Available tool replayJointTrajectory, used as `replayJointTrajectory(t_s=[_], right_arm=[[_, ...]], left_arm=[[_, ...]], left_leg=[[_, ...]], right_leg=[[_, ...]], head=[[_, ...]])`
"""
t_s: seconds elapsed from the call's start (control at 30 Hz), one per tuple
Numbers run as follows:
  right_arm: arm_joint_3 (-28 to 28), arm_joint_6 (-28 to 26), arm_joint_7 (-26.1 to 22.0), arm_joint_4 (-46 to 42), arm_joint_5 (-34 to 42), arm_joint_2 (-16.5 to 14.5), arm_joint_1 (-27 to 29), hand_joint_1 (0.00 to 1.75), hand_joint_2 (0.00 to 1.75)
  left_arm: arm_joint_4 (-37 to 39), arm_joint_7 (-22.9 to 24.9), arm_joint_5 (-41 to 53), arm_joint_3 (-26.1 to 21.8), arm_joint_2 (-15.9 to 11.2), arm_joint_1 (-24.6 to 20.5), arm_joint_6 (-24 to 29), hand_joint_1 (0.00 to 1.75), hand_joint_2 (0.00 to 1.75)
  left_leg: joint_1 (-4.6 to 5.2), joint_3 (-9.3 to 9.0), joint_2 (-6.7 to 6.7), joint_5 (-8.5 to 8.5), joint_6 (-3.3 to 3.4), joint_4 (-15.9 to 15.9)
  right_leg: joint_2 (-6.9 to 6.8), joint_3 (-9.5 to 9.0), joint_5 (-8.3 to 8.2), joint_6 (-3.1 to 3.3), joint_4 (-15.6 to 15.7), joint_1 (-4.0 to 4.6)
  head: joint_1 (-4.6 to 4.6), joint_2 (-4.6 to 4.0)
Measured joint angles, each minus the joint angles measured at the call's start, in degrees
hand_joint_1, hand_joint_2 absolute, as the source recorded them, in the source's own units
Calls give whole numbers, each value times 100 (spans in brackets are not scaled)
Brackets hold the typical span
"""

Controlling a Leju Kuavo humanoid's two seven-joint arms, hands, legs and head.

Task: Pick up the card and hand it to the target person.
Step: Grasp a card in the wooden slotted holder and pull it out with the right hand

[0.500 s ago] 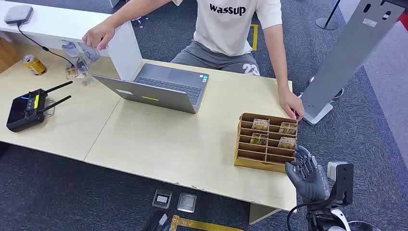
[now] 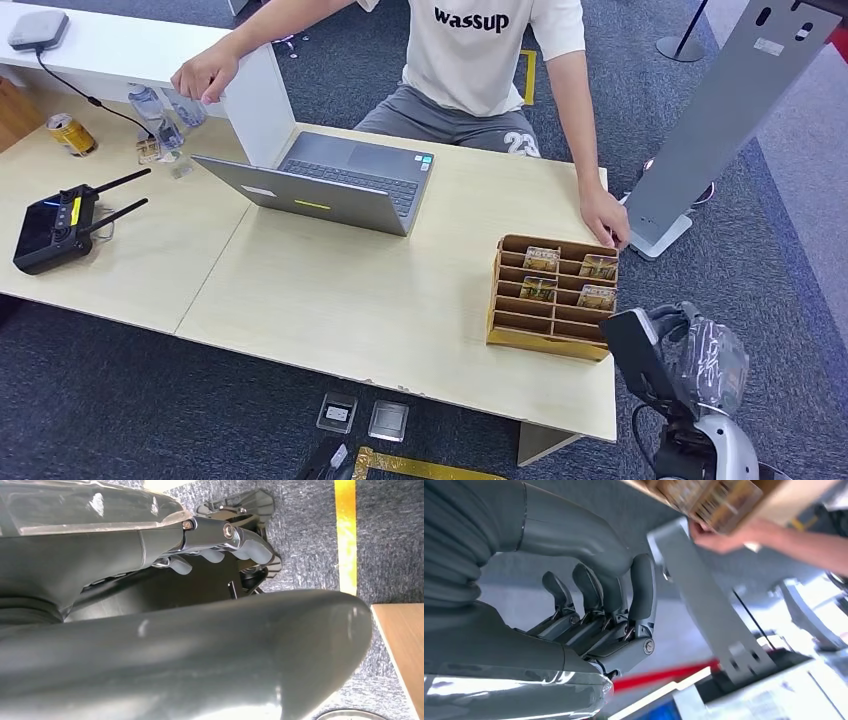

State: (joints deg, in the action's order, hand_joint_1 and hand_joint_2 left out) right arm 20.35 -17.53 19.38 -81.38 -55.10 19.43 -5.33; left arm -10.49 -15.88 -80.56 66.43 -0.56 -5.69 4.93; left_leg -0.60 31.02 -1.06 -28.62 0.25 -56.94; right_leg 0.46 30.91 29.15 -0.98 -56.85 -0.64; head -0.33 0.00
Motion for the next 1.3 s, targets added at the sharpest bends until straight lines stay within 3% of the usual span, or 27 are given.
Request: replayJointTrajectory(t_s=[0.17, 0.47, 0.67, 0.9, 1.3], right_arm=[[115, 622, 214, -344, -895, -4, -282, 133, 175], [521, 1062, 169, -229, -1175, -73, -794, 125, 175], [792, 1052, 188, 389, -1174, -135, -1117, 100, 175], [917, 926, 166, 999, -998, -153, -1257, 86, 175], [996, 750, 31, 1616, -784, -177, -1360, 80, 175]], left_arm=[[0, -9, 32, 2, 2, -1, -14, 0, 0], [0, 45, 49, 4, 12, -3, -25, 0, 0], [0, 75, 79, 6, 23, -7, -24, 0, 0], [-1, 73, 113, 7, 23, -5, -28, 0, 0], [-1, 75, 129, 8, 23, -5, -22, 0, 0]], left_leg=[[0, -1, 1, 0, 0, 0], [0, 1, -1, 1, 0, 0], [0, 1, 0, 0, 0, 0], [0, 2, -3, 0, 0, 0], [0, 2, -3, 1, 0, 0]], right_leg=[[0, -1, 0, 0, -1, 0], [-1, -1, 0, 0, -1, 0], [-1, 0, 0, 0, -1, 0], [-5, 0, 0, 0, -1, 0], [-5, 0, 0, 0, -1, 0]], head=[[1, 0], [0, 0], [0, 0], [1, 0], [0, 0]])
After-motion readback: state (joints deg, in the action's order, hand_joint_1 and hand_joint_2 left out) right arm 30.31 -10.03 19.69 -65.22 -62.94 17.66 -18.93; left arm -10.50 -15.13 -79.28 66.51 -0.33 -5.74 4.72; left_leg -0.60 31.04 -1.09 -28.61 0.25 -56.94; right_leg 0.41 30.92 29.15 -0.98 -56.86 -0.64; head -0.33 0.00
